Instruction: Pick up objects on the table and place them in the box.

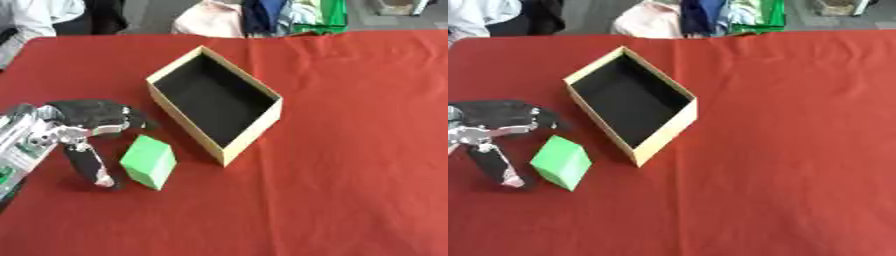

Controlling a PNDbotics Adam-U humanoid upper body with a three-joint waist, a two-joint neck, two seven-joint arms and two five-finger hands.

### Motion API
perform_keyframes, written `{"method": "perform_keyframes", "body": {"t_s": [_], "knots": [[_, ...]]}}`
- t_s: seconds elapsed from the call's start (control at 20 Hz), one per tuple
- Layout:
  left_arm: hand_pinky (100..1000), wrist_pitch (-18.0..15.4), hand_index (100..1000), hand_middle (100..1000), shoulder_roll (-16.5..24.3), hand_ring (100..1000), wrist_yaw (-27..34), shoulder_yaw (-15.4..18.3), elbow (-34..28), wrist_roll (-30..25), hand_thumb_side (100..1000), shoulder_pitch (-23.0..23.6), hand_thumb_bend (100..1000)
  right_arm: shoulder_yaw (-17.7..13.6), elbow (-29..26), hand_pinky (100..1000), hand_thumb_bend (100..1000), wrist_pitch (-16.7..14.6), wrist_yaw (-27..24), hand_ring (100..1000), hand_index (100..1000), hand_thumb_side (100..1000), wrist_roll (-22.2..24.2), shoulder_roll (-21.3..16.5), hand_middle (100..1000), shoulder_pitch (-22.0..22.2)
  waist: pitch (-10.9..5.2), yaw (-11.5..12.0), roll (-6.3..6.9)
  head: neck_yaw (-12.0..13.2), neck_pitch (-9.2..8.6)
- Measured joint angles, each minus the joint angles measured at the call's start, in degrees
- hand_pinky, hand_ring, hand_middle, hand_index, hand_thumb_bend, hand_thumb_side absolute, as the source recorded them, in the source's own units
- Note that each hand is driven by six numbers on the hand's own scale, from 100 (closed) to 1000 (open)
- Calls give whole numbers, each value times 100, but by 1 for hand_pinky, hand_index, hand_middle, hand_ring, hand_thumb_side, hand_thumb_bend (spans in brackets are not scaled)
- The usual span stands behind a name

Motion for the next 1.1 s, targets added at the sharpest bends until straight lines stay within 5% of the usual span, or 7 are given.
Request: {"method": "perform_keyframes", "body": {"t_s": [0.6, 0.85, 1.1], "knots": [[774, 160, 880, 732, -124, 793, 307, -54, 62, -64, 224, -171, 525, -1, 0, 769, 100, 12, -1, 722, 727, 100, -13, 4, 750, 5, 0, -13, 0, 5, -2], [705, 310, 783, 621, -215, 713, 343, -85, 103, -4, 100, -219, 431, -1, 0, 769, 100, 23, -4, 723, 728, 100, -21, 8, 750, 24, 0, -22, 0, 22, -2], [600, 418, 672, 515, -245, 599, 381, -105, 153, 30, 100, -248, 364, -1, 0, 769, 100, 23, -5, 724, 728, 100, -27, 13, 750, 25, 0, -23, 0, 32, -2]]}}
